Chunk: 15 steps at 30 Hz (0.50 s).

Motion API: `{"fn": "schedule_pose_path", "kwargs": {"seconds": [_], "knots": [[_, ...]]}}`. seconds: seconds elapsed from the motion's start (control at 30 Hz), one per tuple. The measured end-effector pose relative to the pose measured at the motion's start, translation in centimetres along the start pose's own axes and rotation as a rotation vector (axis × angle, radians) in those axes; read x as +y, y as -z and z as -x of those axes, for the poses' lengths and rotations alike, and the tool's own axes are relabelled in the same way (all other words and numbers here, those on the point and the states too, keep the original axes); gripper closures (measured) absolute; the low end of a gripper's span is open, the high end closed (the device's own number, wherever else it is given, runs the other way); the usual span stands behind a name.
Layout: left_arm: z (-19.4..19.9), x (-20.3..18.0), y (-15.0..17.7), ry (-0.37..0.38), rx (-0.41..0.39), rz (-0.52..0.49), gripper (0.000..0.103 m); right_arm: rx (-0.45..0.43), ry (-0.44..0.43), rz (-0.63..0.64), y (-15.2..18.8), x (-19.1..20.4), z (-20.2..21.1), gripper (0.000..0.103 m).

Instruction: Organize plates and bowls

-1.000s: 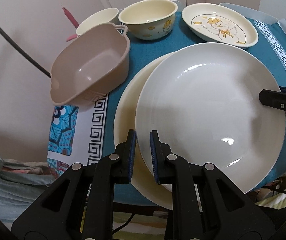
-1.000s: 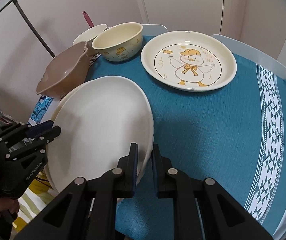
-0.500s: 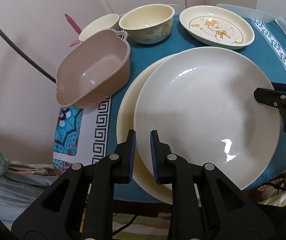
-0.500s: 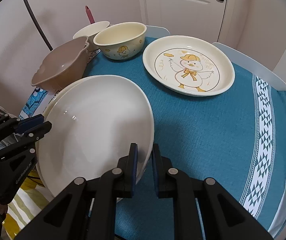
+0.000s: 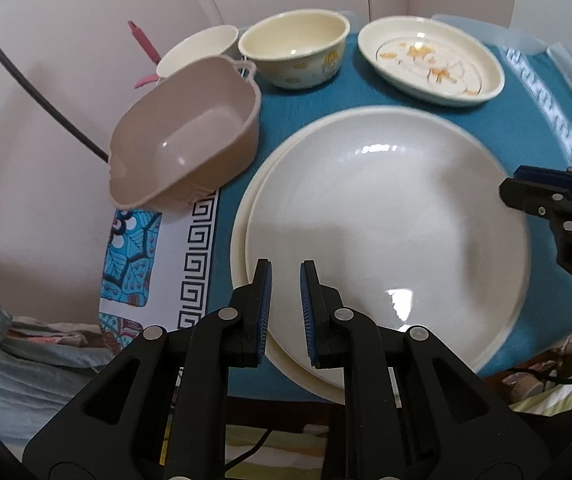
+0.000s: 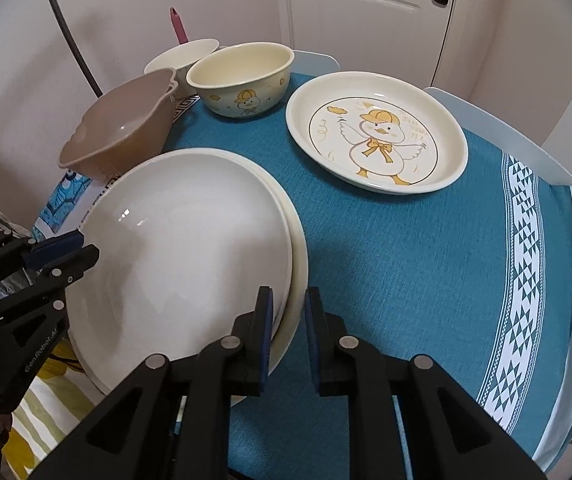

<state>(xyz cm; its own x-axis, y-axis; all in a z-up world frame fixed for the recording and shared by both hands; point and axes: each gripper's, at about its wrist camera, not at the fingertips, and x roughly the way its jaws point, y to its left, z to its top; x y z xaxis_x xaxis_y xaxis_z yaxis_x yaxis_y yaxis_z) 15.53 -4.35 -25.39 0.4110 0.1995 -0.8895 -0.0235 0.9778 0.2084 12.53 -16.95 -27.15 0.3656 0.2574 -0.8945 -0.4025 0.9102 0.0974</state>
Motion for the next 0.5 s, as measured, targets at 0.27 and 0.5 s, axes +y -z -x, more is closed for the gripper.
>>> {"fn": "schedule_pose_path", "kwargs": {"seconds": [0.27, 0.5], "knots": [[6.7, 1.2, -3.9, 0.149, -0.174, 0.109, 0.021, -0.122, -0.099, -0.065, -1.8, -2.9, 5.4, 0.075], [10.2, 0.2, -8.4, 0.24, -0.308, 0.118, 0.0, -0.251, -0.09, -0.067, -2.8, -6.6, 10.1, 0.001]]}}
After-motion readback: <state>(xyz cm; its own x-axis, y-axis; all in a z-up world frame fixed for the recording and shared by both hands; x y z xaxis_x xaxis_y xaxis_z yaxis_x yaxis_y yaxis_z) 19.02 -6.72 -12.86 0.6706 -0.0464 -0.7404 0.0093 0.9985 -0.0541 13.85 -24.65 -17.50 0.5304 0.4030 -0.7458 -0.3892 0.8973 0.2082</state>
